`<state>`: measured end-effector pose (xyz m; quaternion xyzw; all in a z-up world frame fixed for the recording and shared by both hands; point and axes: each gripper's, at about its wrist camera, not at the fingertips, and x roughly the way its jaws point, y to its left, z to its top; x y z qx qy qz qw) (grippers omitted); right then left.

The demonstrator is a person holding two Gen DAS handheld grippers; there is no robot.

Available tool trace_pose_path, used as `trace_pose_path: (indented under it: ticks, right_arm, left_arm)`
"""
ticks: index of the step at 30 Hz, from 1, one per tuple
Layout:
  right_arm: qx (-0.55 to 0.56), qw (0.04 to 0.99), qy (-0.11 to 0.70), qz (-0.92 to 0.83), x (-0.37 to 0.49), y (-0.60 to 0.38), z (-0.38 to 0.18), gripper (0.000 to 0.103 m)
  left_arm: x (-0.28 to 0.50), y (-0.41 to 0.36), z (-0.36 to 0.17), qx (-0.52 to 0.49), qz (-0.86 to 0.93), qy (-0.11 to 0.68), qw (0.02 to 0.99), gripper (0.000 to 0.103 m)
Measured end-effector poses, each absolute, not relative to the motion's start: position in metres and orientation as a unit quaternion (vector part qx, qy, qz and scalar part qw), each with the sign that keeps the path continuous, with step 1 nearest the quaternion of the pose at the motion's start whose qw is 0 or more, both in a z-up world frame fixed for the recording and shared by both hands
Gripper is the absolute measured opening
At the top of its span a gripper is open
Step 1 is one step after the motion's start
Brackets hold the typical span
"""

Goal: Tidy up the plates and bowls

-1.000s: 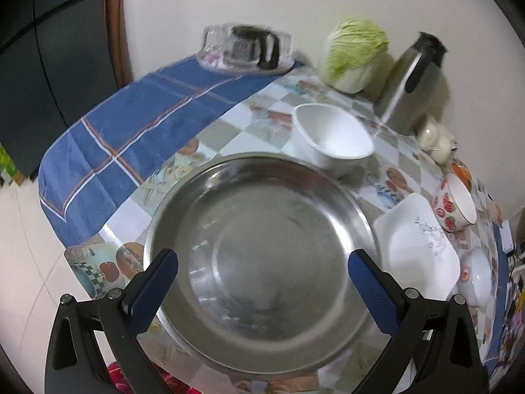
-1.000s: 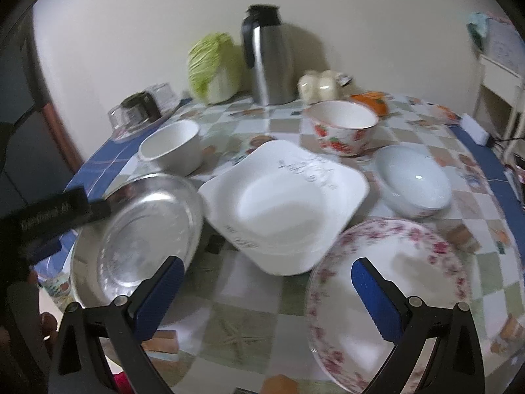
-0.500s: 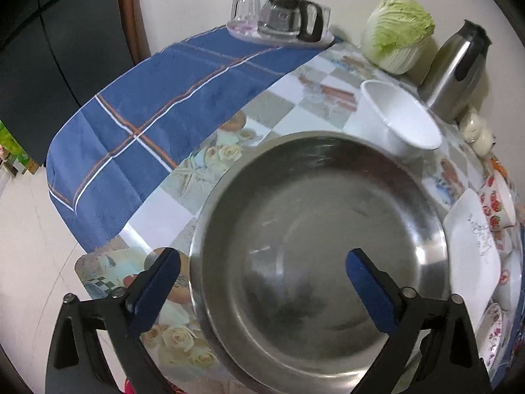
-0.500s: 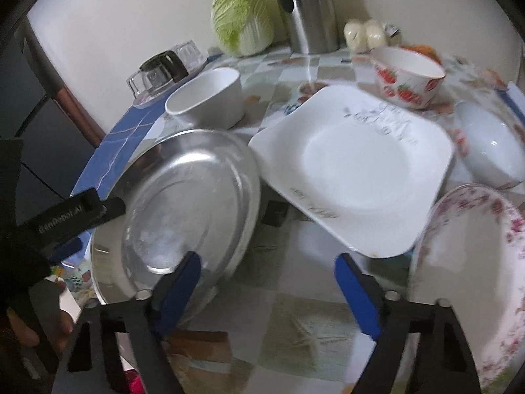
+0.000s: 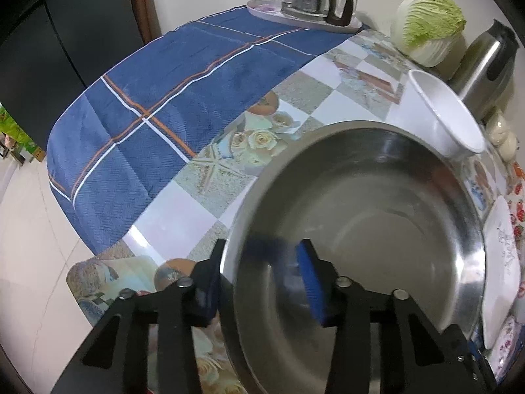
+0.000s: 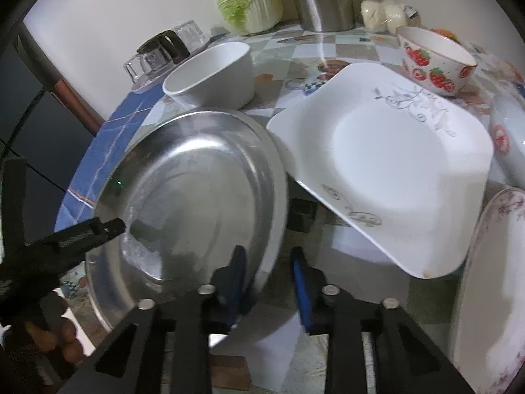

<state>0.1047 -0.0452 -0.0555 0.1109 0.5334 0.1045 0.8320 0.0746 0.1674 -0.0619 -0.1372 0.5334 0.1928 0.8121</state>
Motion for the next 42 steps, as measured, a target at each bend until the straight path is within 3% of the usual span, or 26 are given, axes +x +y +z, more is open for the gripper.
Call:
trace_pose_path:
  ticks: [8, 24, 42]
  right_arm:
    - [0.099, 0.835, 0.531, 0.105, 0.101, -0.044, -0.044, 0.017]
    - [0.114, 0.854, 0.491, 0.125, 0.094, -0.063, -0.010, 0.019]
    - [0.135, 0.866, 0.470, 0.100, 0.085, -0.122, 0.009, 0.019]
  left_arm:
    - [0.073, 0.173, -0.054, -0.155, 0.186, 0.517, 0.821, 0.029]
    - [0.059, 0.165, -0.027, -0.197, 0.162, 0.475, 0.842, 0.029]
    - [0.062, 0.103, -0.007, -0.176, 0.117, 0.458, 0.864, 0.029]
